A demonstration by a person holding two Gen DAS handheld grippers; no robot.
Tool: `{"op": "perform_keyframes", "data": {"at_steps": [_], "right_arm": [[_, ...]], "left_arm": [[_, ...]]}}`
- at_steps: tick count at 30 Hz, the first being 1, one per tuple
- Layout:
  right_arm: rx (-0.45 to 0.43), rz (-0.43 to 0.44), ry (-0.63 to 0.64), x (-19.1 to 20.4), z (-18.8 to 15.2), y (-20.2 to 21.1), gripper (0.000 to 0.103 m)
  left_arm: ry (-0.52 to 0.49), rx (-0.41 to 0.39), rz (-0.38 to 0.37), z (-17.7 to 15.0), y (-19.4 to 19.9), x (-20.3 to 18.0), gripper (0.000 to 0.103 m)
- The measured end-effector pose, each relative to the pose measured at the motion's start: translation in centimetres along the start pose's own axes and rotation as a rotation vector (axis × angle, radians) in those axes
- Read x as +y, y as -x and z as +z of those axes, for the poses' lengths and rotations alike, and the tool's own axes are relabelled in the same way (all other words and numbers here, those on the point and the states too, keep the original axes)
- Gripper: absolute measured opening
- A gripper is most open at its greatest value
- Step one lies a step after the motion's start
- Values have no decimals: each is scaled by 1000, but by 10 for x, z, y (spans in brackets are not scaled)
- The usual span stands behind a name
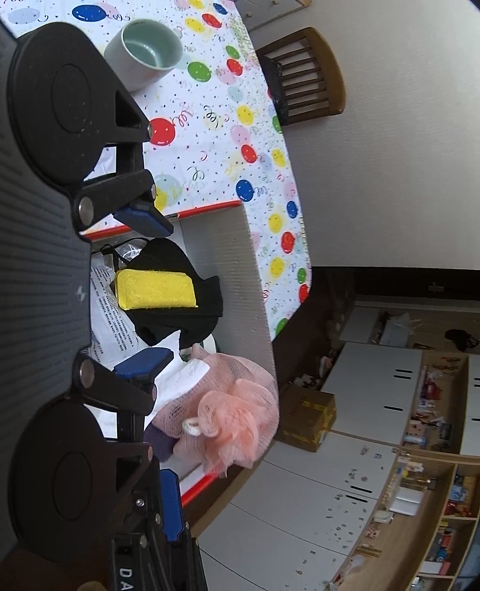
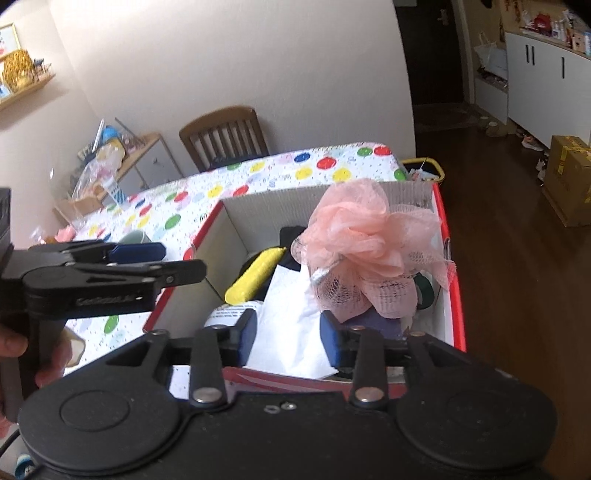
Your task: Organize soft objects
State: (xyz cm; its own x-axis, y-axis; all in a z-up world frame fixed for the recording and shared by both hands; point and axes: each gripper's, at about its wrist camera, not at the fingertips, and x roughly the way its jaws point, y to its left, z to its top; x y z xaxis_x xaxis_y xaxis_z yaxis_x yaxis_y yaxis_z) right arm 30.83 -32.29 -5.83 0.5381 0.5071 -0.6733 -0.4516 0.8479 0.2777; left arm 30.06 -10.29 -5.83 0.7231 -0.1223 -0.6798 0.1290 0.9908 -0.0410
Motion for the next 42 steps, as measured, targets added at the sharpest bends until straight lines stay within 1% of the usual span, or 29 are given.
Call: {"op": "perform_keyframes", "data": {"at_steps": [4,7,9,13,15,17,20,22,23,24,25,28,31,32,33,35,42], "right_arm": [[-24,-11,-31,1,-2,6,40],[-52,-22,-27,6,-6,14,43],[-74,-27,-24,10,-8,19,48],[-130,-41,-15,19,-12,29,52],[-149,-41,-11,23,-14,34,55],[-167,-43,-4,27,-15,38,60],[-184,-51,2,33,-17,43,62],[-194,-49,-3,35,-18,47,69],[-201,-49,-3,37,-18,48,75],[-207,-52,-3,38,-19,49,78],[-212,-54,-3,40,-20,51,78],[-224,-59,-8,44,-21,54,84],[-237,-72,-12,48,-23,58,90],[-242,-77,-15,50,-25,58,94],[-248,-84,-19,51,-26,59,98],[-264,-100,-23,55,-28,61,102],[-301,-143,-21,67,-33,64,103]], "left_arm": [[1,-25,-14,-2,17,2,66],[8,-40,-29,-4,28,4,74],[8,-52,-36,-6,35,5,75],[-2,-79,-45,-9,48,6,77],[-1,-86,-51,-10,52,8,84],[8,-93,-59,-11,56,11,84],[14,-104,-69,-14,61,14,84],[11,-108,-71,-16,64,14,84],[10,-112,-73,-16,65,14,84],[10,-116,-77,-17,67,14,85],[11,-120,-79,-17,68,15,86],[20,-132,-88,-19,73,16,93],[31,-144,-99,-21,77,18,97],[35,-147,-102,-21,79,19,98],[38,-150,-104,-22,80,19,99],[43,-156,-106,-23,83,20,99],[47,-174,-121,-30,92,22,99]]}}
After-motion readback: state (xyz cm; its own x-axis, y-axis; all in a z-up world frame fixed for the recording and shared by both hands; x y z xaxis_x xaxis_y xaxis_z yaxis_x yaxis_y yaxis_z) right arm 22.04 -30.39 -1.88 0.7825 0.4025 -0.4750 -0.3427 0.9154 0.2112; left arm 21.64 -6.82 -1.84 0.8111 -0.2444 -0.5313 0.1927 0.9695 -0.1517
